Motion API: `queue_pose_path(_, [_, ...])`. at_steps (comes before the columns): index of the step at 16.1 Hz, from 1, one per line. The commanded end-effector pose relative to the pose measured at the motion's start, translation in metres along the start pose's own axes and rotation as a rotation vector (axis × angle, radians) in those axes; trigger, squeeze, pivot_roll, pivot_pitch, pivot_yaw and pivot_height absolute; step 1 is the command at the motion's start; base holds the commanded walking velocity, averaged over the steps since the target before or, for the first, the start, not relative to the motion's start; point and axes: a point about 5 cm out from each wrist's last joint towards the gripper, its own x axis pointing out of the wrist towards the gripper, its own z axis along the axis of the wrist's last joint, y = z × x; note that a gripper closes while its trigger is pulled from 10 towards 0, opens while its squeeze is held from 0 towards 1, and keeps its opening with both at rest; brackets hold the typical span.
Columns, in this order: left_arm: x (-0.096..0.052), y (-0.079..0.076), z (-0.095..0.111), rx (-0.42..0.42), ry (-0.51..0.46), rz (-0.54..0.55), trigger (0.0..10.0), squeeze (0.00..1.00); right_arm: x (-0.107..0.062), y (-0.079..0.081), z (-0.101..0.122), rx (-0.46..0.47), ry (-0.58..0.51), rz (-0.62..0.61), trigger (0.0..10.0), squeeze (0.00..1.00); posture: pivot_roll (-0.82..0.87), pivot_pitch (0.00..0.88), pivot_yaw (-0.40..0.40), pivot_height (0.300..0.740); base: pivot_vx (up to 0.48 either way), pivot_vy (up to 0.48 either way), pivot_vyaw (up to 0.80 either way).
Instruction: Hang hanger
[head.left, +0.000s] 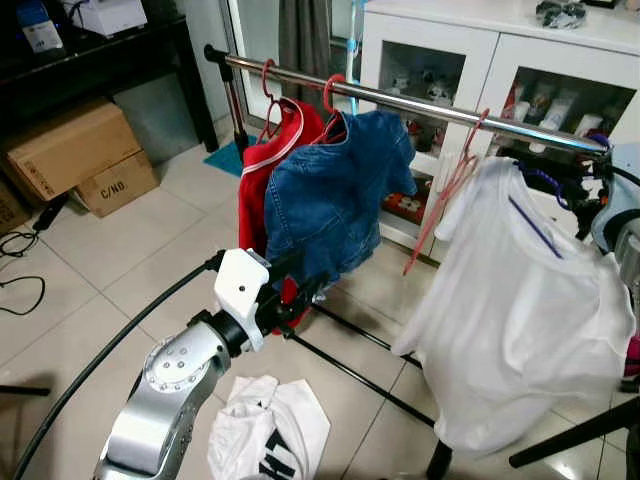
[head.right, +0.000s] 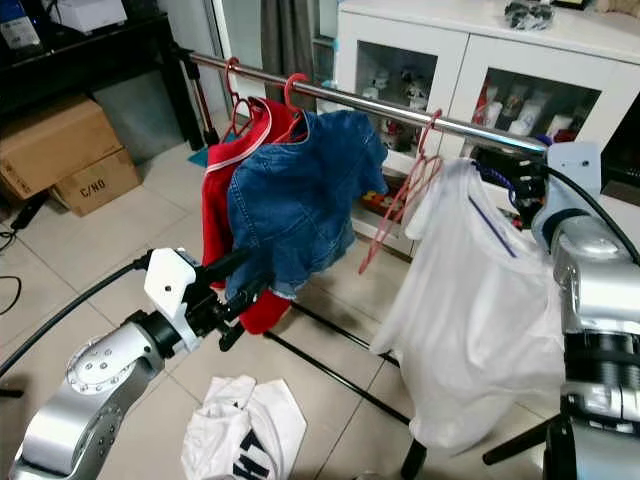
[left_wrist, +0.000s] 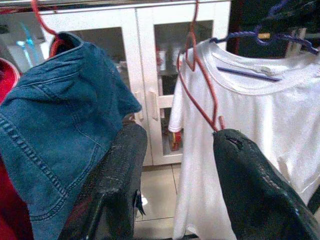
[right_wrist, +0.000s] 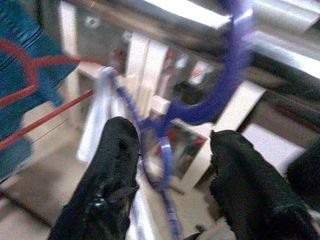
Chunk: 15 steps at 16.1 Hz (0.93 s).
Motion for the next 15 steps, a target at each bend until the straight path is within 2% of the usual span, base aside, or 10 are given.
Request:
queue_pose_path(1, [0.001,-0.001,-0.002,0.004,0.019,-0.014,10.0,0.0,0.003,0.0,0.005,-0.043,0.016,0.022,10.0,1.0,0.0,0.0,0.039,0.74,0.0,0.0,0.0])
queue_pose_path(6, [-0.002,0.0,-0.003,0.005,0.027,-0.007,10.0,0.0,0.004,0.002,-0.005,-0.064,0.084,0.065,10.0,1.0,0.01,0.0,0.033,0.74,0.0,0.0,0.0])
queue_pose_path(7, [0.0,-0.001,-0.004,0.005,0.029,-0.016,10.0,0.0,0.008,-0.001,-0.01,-0.033,0.11,0.058,10.0,0.92,0.0,0.0,0.042,0.74,0.0,0.0,0.0])
queue_pose_path(8, [0.0,-0.001,-0.003,0.005,0.029,-0.018,10.0,0.0,0.008,-0.002,-0.011,-0.024,0.112,0.057,10.0,0.0,0.0,0.0,0.042,0.74,0.0,0.0,0.0])
queue_pose_path(9, [0.001,0.0,-0.003,0.006,0.028,-0.021,10.0,0.0,0.009,-0.003,-0.01,0.003,0.111,0.062,5.5,0.0,0.0,0.0,0.046,0.74,0.0,0.0,0.0])
queue_pose_path(10, [0.001,0.0,-0.003,0.006,0.027,-0.023,10.0,0.0,0.01,-0.003,-0.009,0.037,0.105,0.071,1.8,0.0,-0.01,0.0,0.048,0.74,0.0,0.0,0.0])
queue_pose_path(11, [0.001,0.0,-0.003,0.006,0.027,-0.024,10.0,0.0,0.01,-0.001,-0.008,0.06,0.102,0.083,0.0,0.0,-0.01,0.0,0.048,0.74,0.0,0.0,0.0])
queue_pose_path(15, [0.003,0.0,-0.003,0.007,0.025,-0.026,10.0,0.0,0.01,0.001,-0.005,0.071,0.096,0.117,0.0,0.0,-0.01,0.0,0.044,0.74,0.0,0.0,0.0])
